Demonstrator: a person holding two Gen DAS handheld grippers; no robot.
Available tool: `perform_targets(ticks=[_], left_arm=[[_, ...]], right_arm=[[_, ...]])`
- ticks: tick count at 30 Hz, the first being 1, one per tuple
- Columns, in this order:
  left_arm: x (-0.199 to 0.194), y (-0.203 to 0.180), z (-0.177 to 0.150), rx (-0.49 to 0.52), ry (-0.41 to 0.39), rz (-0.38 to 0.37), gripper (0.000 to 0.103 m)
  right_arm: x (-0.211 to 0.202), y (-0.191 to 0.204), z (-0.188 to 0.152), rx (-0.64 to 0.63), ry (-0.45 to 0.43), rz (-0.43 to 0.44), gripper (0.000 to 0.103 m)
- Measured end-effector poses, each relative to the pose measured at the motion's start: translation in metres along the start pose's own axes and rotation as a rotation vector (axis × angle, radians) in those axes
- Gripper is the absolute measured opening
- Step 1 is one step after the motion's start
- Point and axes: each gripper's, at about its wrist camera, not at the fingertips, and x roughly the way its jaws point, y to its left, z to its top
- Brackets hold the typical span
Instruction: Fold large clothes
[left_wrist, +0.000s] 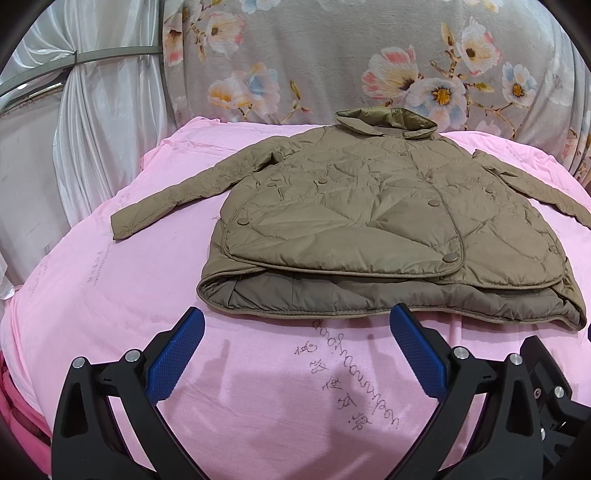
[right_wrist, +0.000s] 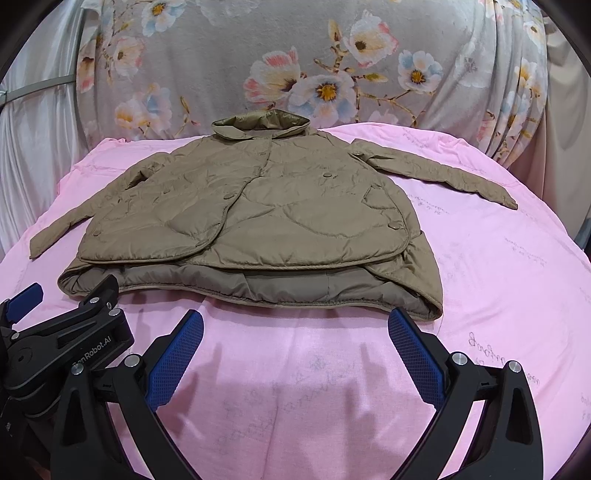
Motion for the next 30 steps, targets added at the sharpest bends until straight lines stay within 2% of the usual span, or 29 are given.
perform_targets(ticks=[14, 20, 25, 28, 30], left_arm=[[0.002, -0.001, -0.003, 0.004, 0.005, -0.001, 0.098], [0.006, 0.004, -0.001, -0.010, 0.042, -0.010, 0.098], [0.014, 0.018, 0.022, -0.046, 0.092, -0.079, 0.098], [0.013, 0.028, 0.042, -0.053, 0.059, -0.073, 0.098], [0.015, 0.037, 0.059, -0.051, 0.028, -0.072, 0.098]], right_arm=[[0.002, -0.002, -0.002, 0.001, 0.017, 0.005, 0.098], [0.010, -0.020, 0.004, 0.068, 0.079, 0.052, 0.098], [0.010, -0.070, 0.042, 0.126, 0.029, -0.003, 0.098], [0.025, -0.119, 0.072, 0.201, 0.017, -0.034, 0.098], [0.045, -0.161, 0.091, 0.290, 0.028, -0.022, 0.098]])
